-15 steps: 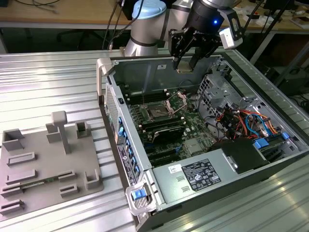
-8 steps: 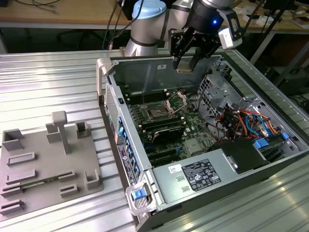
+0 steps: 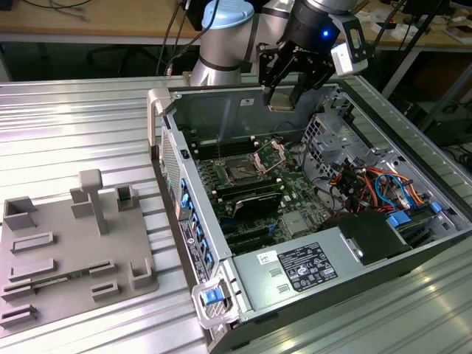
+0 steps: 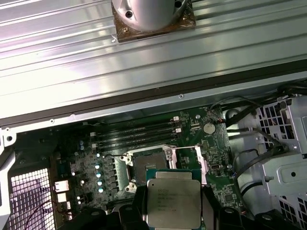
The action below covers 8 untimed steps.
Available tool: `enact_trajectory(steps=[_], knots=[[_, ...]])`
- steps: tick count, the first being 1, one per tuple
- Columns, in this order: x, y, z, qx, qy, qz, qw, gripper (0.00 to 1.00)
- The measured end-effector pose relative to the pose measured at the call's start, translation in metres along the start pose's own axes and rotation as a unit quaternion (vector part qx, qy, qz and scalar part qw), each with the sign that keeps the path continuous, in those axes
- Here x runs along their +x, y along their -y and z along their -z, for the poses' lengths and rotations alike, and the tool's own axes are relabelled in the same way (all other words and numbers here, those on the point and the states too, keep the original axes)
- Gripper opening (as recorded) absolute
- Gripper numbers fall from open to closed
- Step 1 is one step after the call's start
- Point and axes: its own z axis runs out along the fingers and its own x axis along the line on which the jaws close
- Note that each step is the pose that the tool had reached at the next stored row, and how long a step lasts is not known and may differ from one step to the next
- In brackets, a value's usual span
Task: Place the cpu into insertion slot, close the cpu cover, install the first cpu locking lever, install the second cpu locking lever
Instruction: 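Place the cpu into insertion slot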
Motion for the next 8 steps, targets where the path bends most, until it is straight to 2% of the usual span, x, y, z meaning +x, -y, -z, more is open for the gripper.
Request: enact_trajectory(steps=[4, 8], knots=[[0.0001, 0.0000, 0.0000, 0.0001, 0.0000, 0.000, 1.00000, 0.55], [0.0000, 0.0001, -0.0001, -0.0001, 0.0009, -0.010, 0.99995, 0.55]])
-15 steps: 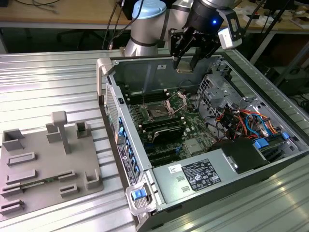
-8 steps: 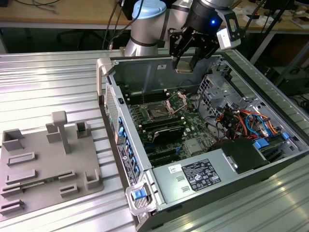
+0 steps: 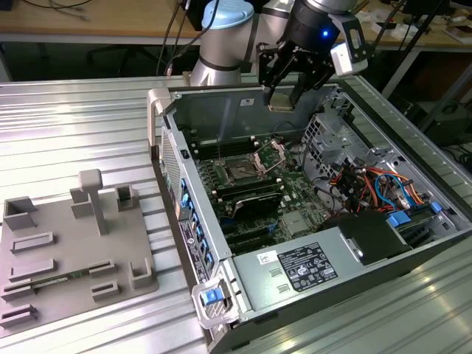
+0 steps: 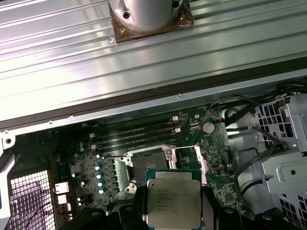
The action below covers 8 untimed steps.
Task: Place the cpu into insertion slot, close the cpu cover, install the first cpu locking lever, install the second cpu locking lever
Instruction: 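Place the cpu into insertion slot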
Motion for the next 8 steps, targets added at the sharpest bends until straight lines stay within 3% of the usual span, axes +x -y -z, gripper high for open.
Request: enact_trajectory(steps=[8], knots=[[0.0001, 0.0001, -0.0006, -0.0006, 0.0028, -0.031, 0.99952, 0.55]])
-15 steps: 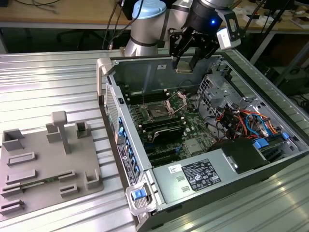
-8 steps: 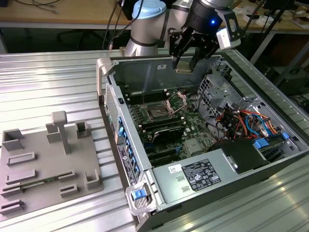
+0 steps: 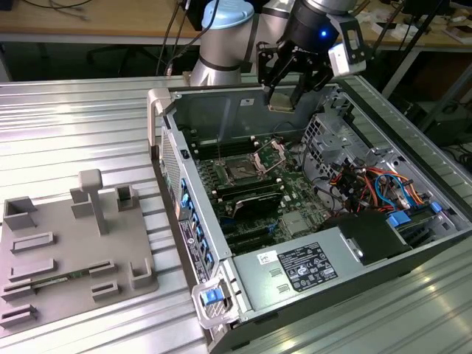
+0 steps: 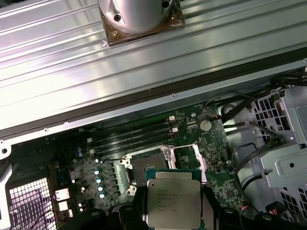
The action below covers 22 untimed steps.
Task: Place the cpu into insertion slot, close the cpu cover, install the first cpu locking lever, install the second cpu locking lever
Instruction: 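Place the cpu into insertion slot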
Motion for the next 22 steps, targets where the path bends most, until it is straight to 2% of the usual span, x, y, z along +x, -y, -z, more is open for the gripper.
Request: enact_trajectory(steps=[5, 22], knots=[[0.0000, 0.0001, -0.0006, -0.0003, 0.0014, -0.016, 0.99987, 0.55], [0.0000, 0.0002, -0.0023, -0.0007, 0.0031, -0.037, 0.99932, 0.55]])
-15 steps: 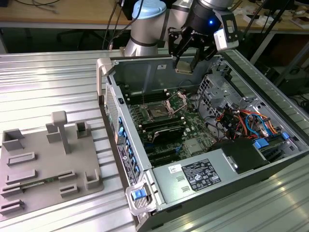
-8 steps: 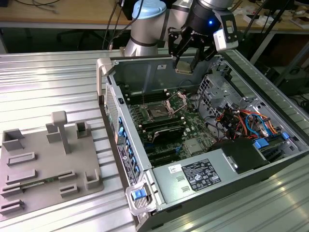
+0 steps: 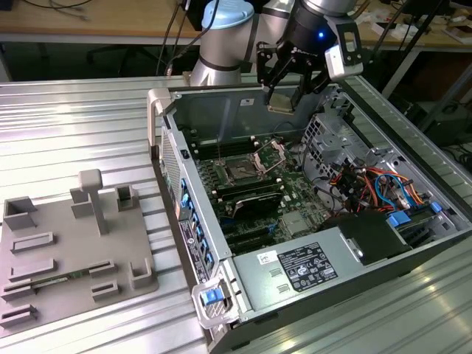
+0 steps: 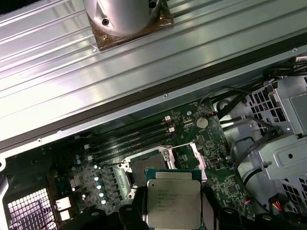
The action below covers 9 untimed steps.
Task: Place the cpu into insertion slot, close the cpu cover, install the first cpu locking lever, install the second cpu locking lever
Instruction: 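Place the cpu into insertion slot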
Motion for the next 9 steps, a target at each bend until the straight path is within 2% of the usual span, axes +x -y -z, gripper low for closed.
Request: enact_trajectory(steps=[9], knots=[[0.0000, 0.0001, -0.0016, -0.0003, 0.0013, -0.015, 0.99988, 0.55]])
